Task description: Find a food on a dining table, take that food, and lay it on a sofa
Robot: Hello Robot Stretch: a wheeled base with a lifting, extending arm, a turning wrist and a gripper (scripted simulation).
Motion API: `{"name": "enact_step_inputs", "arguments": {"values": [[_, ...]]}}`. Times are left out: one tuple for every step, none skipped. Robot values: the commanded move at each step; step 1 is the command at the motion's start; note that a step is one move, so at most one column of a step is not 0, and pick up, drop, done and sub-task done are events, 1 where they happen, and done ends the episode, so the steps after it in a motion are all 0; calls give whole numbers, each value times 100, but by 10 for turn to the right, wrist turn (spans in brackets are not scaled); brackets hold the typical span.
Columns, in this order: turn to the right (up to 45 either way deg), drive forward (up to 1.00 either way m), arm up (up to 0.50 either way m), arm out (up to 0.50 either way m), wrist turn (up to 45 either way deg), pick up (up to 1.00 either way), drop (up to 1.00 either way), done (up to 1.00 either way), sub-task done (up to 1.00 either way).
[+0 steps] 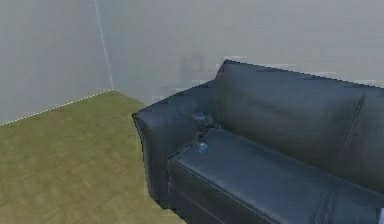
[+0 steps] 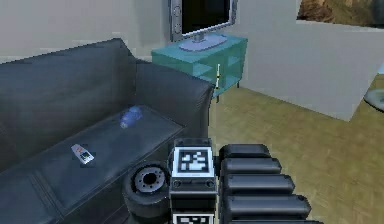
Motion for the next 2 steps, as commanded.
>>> {"name": "enact_step_inputs", "arguments": {"values": [[-30,0,0,0,0,0,0,0,0],[-30,0,0,0,0,0,0,0,0]]}}
